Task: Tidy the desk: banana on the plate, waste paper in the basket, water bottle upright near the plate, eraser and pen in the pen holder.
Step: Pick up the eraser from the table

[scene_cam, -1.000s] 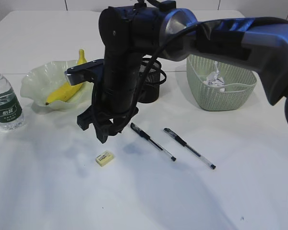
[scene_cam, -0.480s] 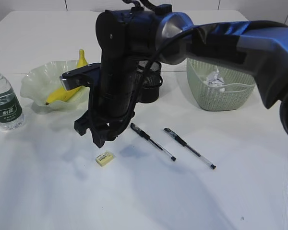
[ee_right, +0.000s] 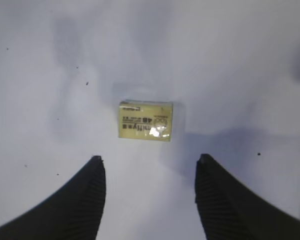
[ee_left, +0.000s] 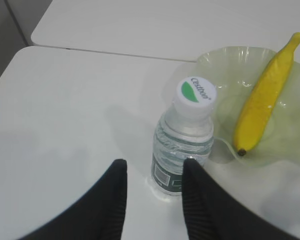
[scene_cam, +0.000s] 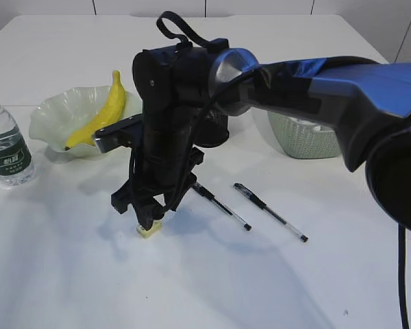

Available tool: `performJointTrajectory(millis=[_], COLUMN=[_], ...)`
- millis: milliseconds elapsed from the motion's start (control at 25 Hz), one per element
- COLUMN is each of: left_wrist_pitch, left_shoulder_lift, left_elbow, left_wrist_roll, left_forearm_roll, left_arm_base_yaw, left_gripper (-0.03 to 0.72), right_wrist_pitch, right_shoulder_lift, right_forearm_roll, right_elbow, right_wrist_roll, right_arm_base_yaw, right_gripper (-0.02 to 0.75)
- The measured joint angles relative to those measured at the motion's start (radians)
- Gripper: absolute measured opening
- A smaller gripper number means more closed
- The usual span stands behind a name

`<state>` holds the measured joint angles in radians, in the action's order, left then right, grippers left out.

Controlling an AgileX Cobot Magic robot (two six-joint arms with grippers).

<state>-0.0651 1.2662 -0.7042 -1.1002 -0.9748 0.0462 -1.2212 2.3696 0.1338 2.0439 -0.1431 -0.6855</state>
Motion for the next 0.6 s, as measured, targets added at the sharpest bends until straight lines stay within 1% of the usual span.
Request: performJointTrajectory(millis=[160, 600], left_wrist_pitch=[0.0, -0.002], left_shoulder_lift=[0.0, 0.0], left_elbow=[0.0, 0.0], left_wrist_roll=[0.0, 0.0], left_forearm_roll=[0.0, 0.0], left_arm_base_yaw=[0.0, 0.0], left_gripper=[0.254, 0.254], right_wrist_pitch=[0.008, 0.029], right_shoulder_lift=[0.0, 0.0], right_forearm_roll=[-0.015, 0.016], right_elbow=[0.0, 0.0], right_wrist_roll=[0.004, 0.005], right_arm_base_yaw=[-0.015, -0.017], right_gripper=[0.444, 0.445])
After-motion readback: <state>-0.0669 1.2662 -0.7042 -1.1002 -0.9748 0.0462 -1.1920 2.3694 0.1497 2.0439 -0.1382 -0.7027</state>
